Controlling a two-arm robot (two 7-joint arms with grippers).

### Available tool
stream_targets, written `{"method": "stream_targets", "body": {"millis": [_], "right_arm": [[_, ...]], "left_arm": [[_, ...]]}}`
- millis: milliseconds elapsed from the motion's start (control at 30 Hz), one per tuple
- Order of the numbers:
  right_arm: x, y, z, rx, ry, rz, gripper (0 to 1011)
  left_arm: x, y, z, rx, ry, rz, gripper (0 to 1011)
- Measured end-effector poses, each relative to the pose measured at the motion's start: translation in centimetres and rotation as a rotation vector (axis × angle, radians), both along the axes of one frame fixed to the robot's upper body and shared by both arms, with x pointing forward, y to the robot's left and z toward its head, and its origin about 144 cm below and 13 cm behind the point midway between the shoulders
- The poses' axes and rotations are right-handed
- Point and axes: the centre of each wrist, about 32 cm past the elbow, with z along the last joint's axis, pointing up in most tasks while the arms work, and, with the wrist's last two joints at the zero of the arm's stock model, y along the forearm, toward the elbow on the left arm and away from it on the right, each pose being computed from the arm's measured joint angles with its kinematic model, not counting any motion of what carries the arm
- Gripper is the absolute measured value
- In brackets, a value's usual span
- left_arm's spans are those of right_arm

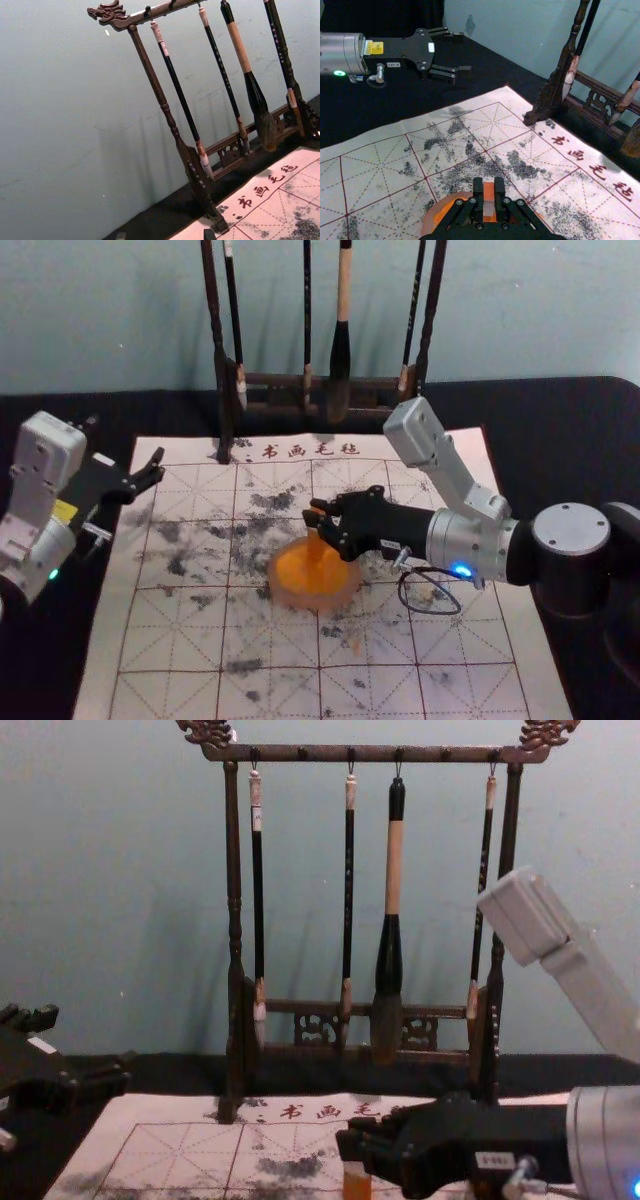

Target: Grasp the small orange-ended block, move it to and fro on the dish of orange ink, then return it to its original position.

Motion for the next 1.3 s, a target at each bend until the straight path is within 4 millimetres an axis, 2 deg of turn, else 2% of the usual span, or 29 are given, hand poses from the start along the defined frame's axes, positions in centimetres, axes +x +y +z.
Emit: {"method": "stream_targets", "body": {"millis": [1300], "right_arm": [[-0.32,-0.56,-0.22,-0.013,-0.02,0.007,107]], "left_arm": [[0.0,0.0,0.0,0.0,0.0,0.0,1001]]}}
